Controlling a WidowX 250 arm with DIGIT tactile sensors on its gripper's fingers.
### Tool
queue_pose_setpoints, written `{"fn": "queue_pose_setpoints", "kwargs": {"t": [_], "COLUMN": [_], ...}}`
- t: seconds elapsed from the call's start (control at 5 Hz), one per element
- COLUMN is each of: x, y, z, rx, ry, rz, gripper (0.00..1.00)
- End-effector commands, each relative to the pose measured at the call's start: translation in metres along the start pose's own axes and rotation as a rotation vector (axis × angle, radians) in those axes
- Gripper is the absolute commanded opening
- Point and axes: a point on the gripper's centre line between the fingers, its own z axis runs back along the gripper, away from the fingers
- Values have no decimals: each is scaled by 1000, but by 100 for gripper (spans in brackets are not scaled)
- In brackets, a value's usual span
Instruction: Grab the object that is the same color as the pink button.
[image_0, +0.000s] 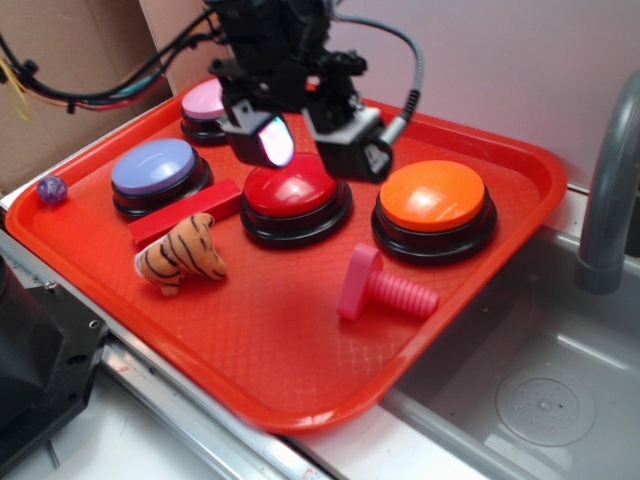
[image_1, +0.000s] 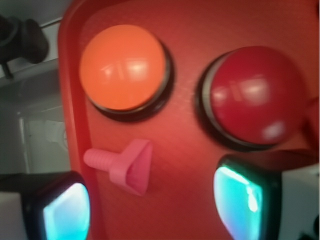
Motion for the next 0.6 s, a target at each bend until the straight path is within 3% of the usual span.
{"fn": "queue_pose_setpoints", "kwargs": {"t": [0.0, 0.4], "x": [-1, -5], "y": [-16, -19], "z": [-33, -53], "rx": [-86, -95], "ry": [-15, -10], "rz": [-7, 10], "gripper": [100, 100]}}
